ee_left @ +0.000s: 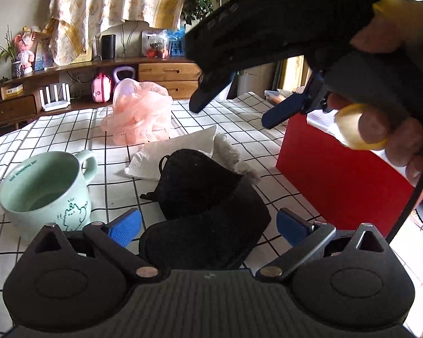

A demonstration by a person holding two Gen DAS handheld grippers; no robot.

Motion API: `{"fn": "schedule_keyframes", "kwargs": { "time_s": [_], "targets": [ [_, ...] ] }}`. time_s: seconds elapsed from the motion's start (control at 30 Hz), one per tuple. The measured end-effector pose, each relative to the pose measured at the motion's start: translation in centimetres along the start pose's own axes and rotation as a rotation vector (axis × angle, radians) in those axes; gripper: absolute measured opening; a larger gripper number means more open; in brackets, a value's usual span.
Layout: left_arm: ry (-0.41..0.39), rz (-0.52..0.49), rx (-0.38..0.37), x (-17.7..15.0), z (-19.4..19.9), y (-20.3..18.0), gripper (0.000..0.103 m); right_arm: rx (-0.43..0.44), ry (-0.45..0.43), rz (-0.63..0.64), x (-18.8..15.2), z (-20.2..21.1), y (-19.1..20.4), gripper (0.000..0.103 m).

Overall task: Organize soft objects
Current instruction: 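Grasp the grey fuzzy towel with the right tool while the left tool grasps the black mask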

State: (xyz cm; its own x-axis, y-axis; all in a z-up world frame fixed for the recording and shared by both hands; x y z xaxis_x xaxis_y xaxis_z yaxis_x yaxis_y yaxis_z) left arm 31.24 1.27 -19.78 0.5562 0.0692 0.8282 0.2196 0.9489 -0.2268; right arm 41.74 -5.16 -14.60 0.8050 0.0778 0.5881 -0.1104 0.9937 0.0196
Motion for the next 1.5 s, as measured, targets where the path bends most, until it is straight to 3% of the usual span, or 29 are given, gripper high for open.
{"fn": "schedule_keyframes", "kwargs": {
  "time_s": [0.13,0.6,0.87,0.9,0.97,1.07,1.17,1.5],
  "targets": [
    [0.010,0.000,0.002,-0.2,-1.0,0.4,0.103,-0.015,0.029,0.009,-0.3,-1.5,0.1,0.062],
    [0.033,-0.074,-0.043,-0.3,-3.5,-0.4,0.101,-0.020,0.064,0.016,-1.5,-3.8,-0.8,0.035],
    [0.079,-0.068,-0.067,-0.7,-4.4,-0.6,0.055,0.007,0.045,-0.002,-1.7,-3.7,-0.9,0.005],
    [0.080,-0.071,-0.068,-0.8,-4.4,-0.7,0.052,0.008,0.038,-0.005,-1.7,-3.5,-1.0,0.004],
    [0.080,-0.069,-0.071,-0.8,-4.4,-0.7,0.034,0.006,0.014,-0.003,-1.6,-3.1,-1.1,0.002],
    [0.081,-0.038,-0.085,-0.7,-4.2,-0.5,0.023,0.004,-0.020,-0.004,-1.4,-2.2,-1.4,0.001],
    [0.074,-0.029,-0.078,-0.6,-3.8,-0.4,0.016,0.012,-0.048,-0.013,-1.3,-1.0,-1.7,0.001],
    [0.078,0.054,-0.092,-0.3,-0.9,-0.2,0.012,0.073,-0.160,-0.038,-1.1,5.7,-2.4,0.001]
  ]
}}
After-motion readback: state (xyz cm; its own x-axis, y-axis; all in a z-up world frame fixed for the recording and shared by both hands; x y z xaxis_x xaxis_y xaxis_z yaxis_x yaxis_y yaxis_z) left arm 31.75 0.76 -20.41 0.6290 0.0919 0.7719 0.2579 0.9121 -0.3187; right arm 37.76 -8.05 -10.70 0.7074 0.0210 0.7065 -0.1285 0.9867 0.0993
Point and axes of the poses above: each gripper's, at about its wrist camera, not at the fingertips, and z roughly against the way its jaws point, y to its left, x to its top, the point moved 9 cm from there along -z, roughly the way its jaws point, and after that the axes turned 14 degrees about -x, right-handed, at the moved point
